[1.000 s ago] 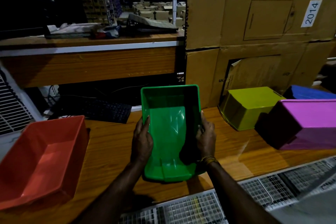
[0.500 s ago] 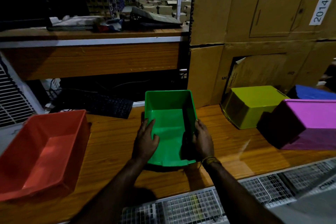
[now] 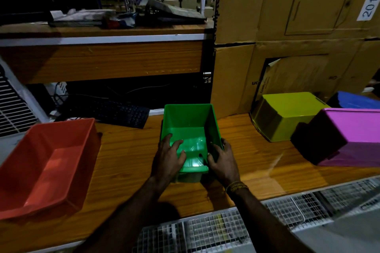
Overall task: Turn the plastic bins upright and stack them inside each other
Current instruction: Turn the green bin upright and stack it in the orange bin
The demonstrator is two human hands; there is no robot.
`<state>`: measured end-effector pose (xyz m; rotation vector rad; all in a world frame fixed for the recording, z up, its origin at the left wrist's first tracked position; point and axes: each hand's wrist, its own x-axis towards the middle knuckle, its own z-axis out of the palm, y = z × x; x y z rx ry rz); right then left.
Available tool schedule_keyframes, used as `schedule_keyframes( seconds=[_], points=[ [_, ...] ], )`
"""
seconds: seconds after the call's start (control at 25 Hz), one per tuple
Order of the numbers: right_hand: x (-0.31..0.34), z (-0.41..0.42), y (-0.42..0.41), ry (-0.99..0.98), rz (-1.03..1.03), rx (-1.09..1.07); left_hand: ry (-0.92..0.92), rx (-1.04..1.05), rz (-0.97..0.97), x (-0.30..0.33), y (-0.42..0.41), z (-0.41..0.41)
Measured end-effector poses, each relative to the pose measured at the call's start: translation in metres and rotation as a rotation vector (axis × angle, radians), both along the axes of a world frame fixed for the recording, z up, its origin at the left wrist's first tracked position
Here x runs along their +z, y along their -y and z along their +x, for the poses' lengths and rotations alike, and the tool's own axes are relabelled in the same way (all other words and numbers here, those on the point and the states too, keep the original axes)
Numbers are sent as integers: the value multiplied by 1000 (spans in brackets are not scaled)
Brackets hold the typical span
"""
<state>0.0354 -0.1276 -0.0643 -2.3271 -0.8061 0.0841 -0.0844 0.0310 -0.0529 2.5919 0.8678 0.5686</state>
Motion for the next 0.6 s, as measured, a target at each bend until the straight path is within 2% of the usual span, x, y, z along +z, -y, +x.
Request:
schedule_keyframes(
  seconds=[0.12,0.36,0.6],
  points=[
    [3,0,-2,29,-87,-16,-35,73,59,-2,-1,1],
    [10,-1,-9,79,-208,-33,-32,211,-58,0,6,5],
    [10,3,-12,47,-128,-41,-37,261,-100,3,14,4]
  ],
)
